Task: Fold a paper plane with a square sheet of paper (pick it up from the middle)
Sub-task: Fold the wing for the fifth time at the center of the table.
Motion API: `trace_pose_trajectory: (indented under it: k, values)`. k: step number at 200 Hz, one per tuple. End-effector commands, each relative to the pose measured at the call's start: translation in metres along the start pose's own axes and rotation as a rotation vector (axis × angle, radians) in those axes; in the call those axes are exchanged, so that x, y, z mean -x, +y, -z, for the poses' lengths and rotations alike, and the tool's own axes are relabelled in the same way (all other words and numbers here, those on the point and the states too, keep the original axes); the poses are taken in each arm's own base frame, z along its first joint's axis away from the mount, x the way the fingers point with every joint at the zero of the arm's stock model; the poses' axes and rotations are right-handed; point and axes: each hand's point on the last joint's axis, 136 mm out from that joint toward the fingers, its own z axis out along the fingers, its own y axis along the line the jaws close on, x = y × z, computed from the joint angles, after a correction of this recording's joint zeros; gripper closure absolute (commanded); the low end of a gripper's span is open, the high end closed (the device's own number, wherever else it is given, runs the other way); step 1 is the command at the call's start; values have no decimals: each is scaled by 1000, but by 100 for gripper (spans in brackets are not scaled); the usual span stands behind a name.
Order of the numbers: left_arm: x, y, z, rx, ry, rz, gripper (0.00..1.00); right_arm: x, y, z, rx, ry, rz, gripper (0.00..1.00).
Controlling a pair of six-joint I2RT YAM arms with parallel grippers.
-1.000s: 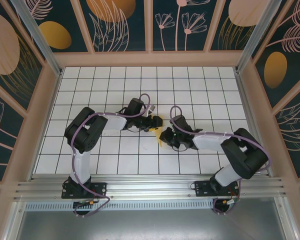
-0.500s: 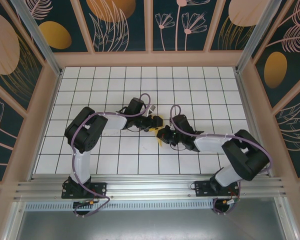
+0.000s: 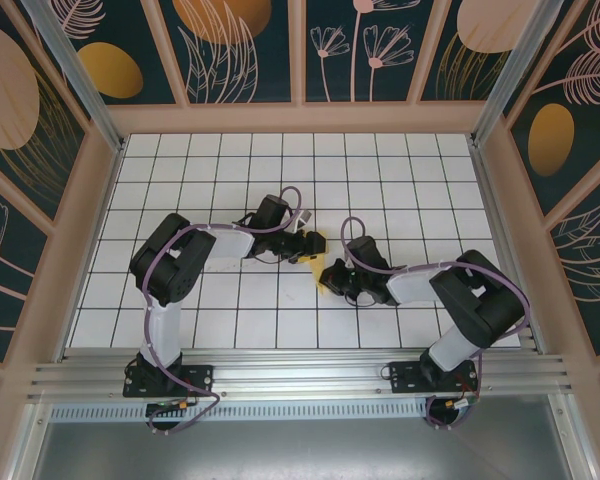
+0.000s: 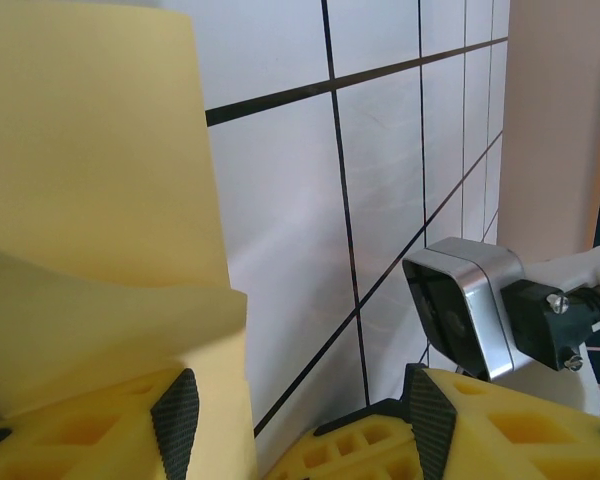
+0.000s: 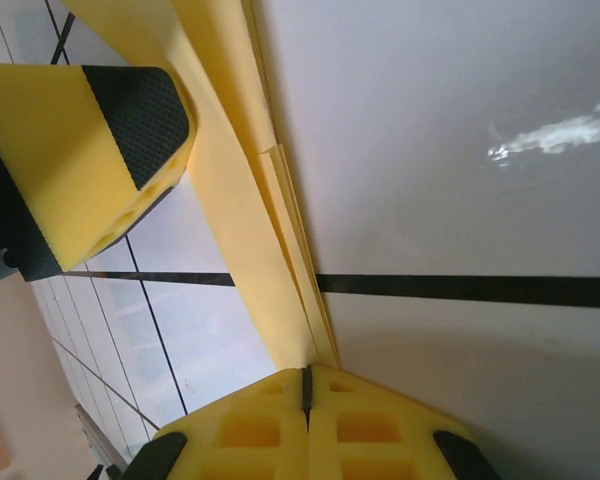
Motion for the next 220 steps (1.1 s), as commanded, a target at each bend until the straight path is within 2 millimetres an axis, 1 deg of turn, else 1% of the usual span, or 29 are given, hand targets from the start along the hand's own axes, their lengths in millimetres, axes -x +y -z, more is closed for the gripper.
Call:
trace_pose_trajectory:
  k: [1, 21, 36, 56, 84, 108, 129, 145, 162, 172, 193, 220]
  values:
    - [-14, 56, -18, 151, 16, 32, 39, -9, -24, -3, -53, 27, -41, 95]
    - [-14, 57, -17, 153, 14, 34, 38, -11, -32, -3, -79, 30, -56, 95]
    - [-15, 57, -17, 153, 15, 34, 38, -11, -30, -1, -73, 28, -59, 95]
    - [-15, 58, -17, 155, 15, 34, 38, -6, -12, 5, -23, 12, -29, 95]
    - [-16, 58, -17, 157, 16, 34, 38, -2, 22, 15, 74, 2, 26, 95]
    - [-15, 58, -17, 156, 18, 34, 38, -4, 38, 16, 132, 26, 50, 95]
    - [-16, 59, -18, 157, 20, 36, 38, -6, 41, 9, 138, 62, 50, 94]
    - [-17, 58, -18, 154, 23, 34, 38, -6, 36, 3, 114, 68, 39, 94]
    - [-16, 58, -18, 155, 21, 34, 38, -5, 24, -1, 80, 69, 16, 94]
    - [-16, 57, -17, 154, 19, 33, 38, -6, 13, -2, 51, 70, 1, 94]
    - [-16, 58, -18, 155, 23, 35, 38, -14, -8, -4, 7, 91, -35, 94]
    - [-16, 59, -18, 157, 23, 33, 38, -24, -26, -2, -12, 109, -70, 94]
